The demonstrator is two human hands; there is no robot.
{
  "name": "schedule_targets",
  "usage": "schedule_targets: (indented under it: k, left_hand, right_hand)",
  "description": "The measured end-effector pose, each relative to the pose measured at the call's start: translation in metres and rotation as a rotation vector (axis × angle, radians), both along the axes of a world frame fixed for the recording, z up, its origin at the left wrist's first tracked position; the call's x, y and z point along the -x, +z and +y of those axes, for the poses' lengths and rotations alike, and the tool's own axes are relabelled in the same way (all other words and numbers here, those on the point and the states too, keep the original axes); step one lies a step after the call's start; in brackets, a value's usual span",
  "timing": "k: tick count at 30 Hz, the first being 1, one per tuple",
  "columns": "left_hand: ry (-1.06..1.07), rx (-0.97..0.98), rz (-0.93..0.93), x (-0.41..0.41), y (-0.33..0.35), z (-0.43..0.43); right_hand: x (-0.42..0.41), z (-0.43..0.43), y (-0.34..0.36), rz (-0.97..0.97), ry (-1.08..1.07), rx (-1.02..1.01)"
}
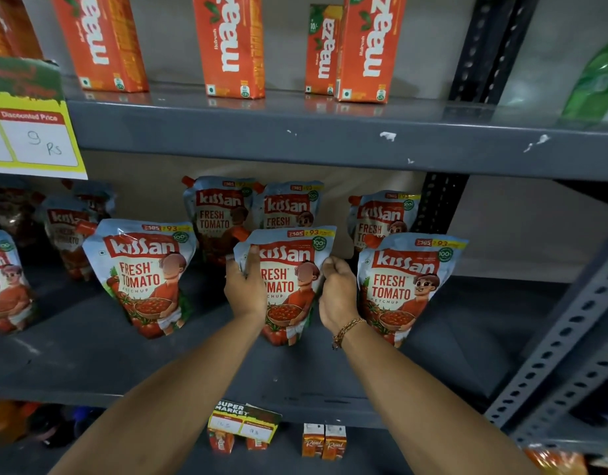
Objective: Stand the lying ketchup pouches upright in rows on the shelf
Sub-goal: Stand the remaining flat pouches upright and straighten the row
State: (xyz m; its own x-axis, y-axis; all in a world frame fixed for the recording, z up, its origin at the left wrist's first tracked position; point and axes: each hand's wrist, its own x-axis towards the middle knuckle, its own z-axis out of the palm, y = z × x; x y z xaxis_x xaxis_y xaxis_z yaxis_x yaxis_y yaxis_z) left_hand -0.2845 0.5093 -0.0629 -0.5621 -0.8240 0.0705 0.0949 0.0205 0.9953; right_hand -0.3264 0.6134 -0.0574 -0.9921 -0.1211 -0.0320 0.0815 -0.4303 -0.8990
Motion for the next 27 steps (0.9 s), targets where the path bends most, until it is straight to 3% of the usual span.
schedule_targets:
  k: [19,24,27]
  left_hand:
    - [-0.1,-0.063,0.004,0.009,-0.005,0.004]
    - [-0.154,-0.005,0.013,0.002,-0.005,0.001]
    - [-0.083,0.068,-0.038,-0.006,-0.012,-0.007]
  right_hand:
    - [-0.002,0.007,0.005,-0.093,-0.038,0.105]
    - [-0.008,0.006,-0.003,-0.024,-0.138,-0.089]
    - [-0.022,0.0,-0.015,-0.025,-0.365,-0.436]
